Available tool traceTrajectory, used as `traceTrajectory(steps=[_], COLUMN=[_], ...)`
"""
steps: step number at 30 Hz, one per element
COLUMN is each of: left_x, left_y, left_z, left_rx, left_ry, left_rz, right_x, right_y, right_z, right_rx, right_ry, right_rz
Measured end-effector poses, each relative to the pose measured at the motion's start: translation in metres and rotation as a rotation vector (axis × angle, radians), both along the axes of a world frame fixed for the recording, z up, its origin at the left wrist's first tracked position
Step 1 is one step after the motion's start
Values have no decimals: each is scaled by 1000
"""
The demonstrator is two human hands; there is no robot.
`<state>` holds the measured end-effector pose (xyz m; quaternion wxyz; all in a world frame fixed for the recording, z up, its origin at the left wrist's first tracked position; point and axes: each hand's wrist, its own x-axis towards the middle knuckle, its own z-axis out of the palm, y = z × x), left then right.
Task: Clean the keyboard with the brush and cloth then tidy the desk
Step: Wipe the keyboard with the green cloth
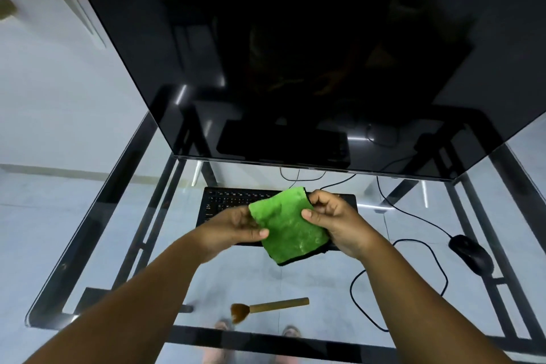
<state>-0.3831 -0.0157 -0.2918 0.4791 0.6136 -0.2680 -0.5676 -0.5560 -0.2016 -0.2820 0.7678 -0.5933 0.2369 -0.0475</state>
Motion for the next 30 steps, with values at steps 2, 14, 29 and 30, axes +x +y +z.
traceTrajectory(steps=[2,14,29,30], left_x=[-6,2,-1,-5], left_y=[8,31,93,93], left_z=[-8,-6,-41,-43], left_rx=[1,25,154,141], left_ry=[12,245,284,330], left_rz=[96,518,334,333], right_x=[4,14,-20,-23], right_y=[6,58,119,116], right_z=[-2,-35,-84,-86], right_rx=[70,-94,-868,-803], right_ry=[-11,251,565,581], right_rz=[-46,-47,225,106])
